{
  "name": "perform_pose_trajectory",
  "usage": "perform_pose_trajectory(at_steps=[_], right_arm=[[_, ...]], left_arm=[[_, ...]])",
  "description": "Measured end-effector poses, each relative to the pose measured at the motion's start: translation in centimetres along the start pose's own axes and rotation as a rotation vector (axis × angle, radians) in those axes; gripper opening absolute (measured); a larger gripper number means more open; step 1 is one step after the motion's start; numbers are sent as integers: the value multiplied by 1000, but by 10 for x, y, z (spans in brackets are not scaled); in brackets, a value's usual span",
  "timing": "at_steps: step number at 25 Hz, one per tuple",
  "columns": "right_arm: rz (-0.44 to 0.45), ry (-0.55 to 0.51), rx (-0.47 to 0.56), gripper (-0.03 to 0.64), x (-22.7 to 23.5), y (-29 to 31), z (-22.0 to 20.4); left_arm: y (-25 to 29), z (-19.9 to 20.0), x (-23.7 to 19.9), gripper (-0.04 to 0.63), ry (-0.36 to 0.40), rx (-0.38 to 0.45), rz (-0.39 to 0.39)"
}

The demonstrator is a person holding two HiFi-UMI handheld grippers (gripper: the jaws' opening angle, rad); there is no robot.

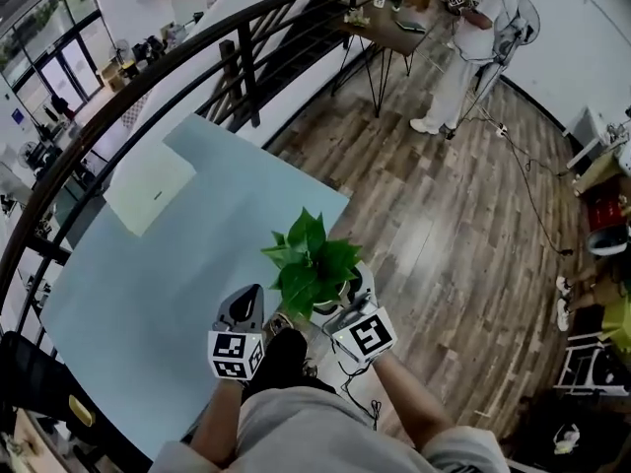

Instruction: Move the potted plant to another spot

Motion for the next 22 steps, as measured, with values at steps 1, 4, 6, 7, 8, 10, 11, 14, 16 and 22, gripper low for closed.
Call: perform_pose_trajectory(at_steps=[1,4,6,7,8,10,11,14,16,22], right_arm=[[17,-6,13,549,5,8,4],[58,-20,22,549,25,33,11],[76,-12,7,549,38,53,11],[85,-11,1,549,43,63,12],[92,-11,-2,549,48,73,12],[104,-18,-8,549,60,93,14],[112,-24,-11,549,67,103,15],[151,-45,-18,549,81,131,16],[187,-50,-22,549,84,148,16],[339,-69,-25,549,96,202,23]], left_arm=[[8,1,-8,12,-6,-3,13],[35,10,-33,12,-27,-5,50],[51,21,-50,12,-40,6,70],[59,27,-58,12,-45,15,76],[66,32,-65,12,-49,23,78],[81,39,-76,12,-55,27,79],[87,42,-82,12,-57,27,81],[97,48,-95,12,-72,31,104],[97,51,-103,12,-85,40,130],[95,65,-123,12,-142,63,260]])
Point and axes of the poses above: the fingertips, and each gripper's own axes: y forward along the fingers, x to its right, z out of its top, the point moved 7 cm from there along -y, backward along the fingers, and after that the axes turned 4 degrees about y, right-handed, at the moved point
